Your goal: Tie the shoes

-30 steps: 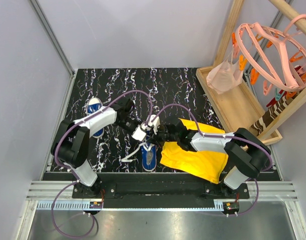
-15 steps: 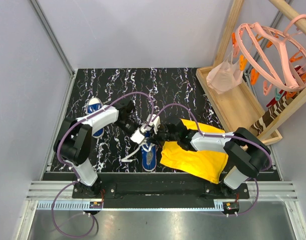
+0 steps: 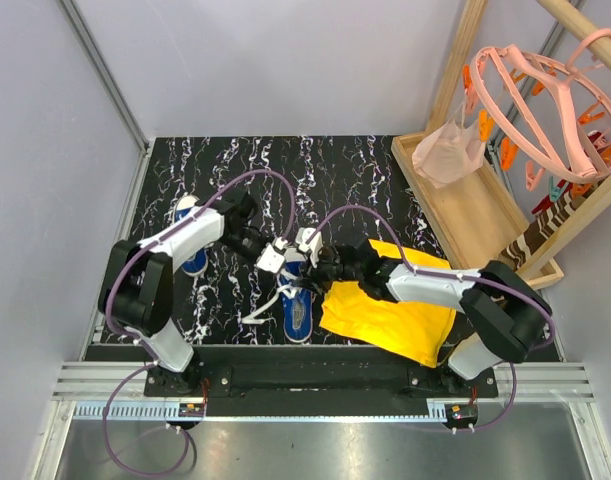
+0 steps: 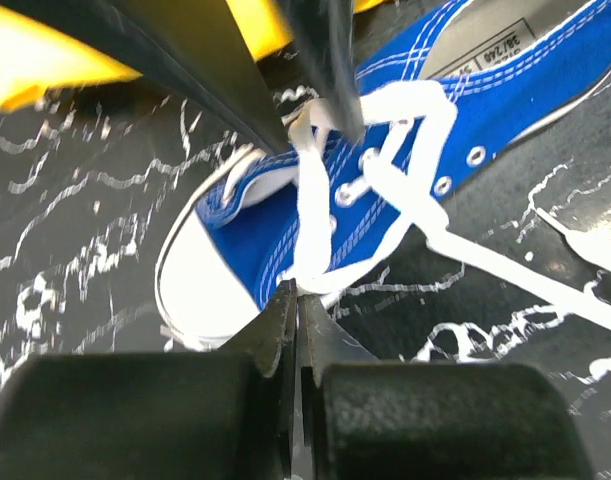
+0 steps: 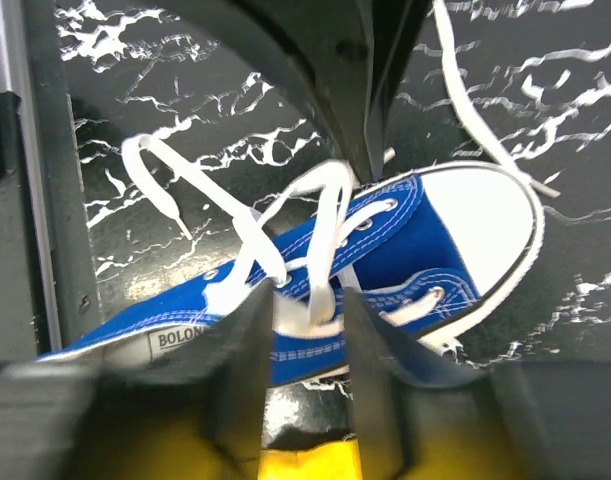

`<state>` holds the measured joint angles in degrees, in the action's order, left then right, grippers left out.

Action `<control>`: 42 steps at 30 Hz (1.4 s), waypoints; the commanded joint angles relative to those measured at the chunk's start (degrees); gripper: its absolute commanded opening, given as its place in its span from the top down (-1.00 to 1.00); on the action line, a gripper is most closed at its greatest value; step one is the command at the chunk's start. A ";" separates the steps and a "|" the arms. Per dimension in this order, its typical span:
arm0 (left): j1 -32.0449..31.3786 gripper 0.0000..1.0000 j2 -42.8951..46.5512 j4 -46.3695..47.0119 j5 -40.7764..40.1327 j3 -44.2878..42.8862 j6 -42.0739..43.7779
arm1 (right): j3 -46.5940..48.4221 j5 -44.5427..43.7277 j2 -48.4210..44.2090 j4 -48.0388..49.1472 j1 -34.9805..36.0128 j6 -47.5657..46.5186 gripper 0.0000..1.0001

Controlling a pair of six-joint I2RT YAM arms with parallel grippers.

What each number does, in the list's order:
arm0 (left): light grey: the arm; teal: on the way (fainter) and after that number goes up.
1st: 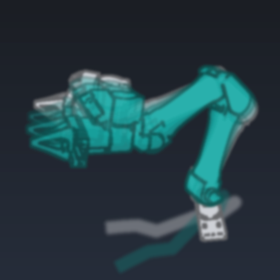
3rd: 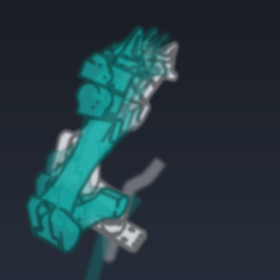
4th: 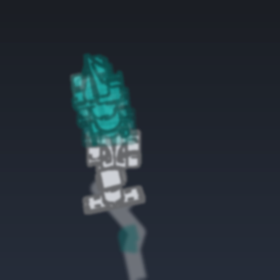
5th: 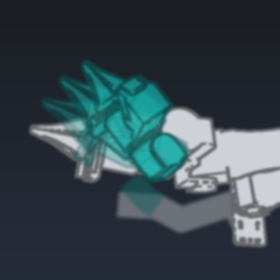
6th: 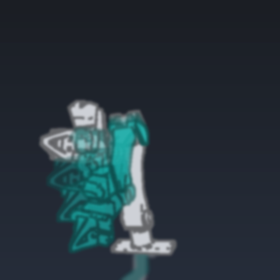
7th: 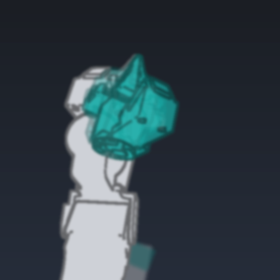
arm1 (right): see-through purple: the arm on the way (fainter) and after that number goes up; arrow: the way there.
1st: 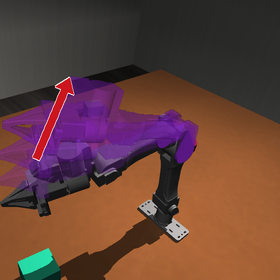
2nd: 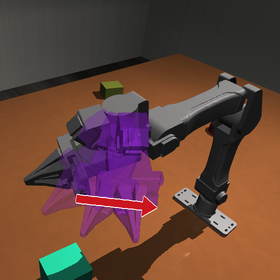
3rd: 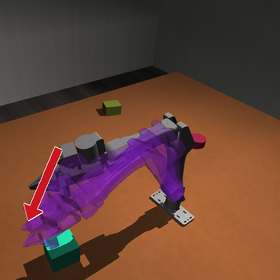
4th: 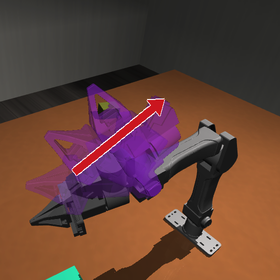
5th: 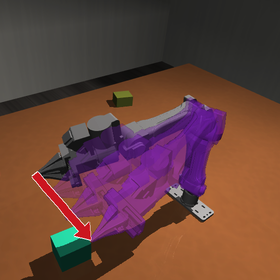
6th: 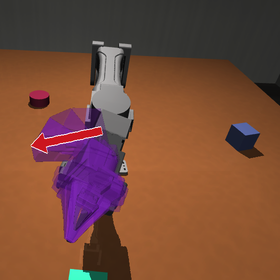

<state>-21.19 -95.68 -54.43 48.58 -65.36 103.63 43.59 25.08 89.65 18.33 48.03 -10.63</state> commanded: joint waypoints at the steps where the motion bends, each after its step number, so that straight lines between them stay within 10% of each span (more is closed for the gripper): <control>1: 1.50 1.00 4.97 -0.50 -0.06 1.29 -3.78 | 2.02 1.46 -5.00 -2.76 -0.66 -2.90 0.09; 31: 1.77 1.00 12.62 1.52 0.73 5.60 -24.44 | 8.69 4.19 -0.18 -2.60 -0.66 -4.75 0.06; 42: 1.77 1.00 10.25 3.81 2.13 4.19 -32.62 | 6.34 4.81 -0.16 4.61 -0.66 16.25 0.30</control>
<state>-19.55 -85.41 -52.38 48.40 -58.98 74.59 51.16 29.67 91.59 16.95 47.81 -3.29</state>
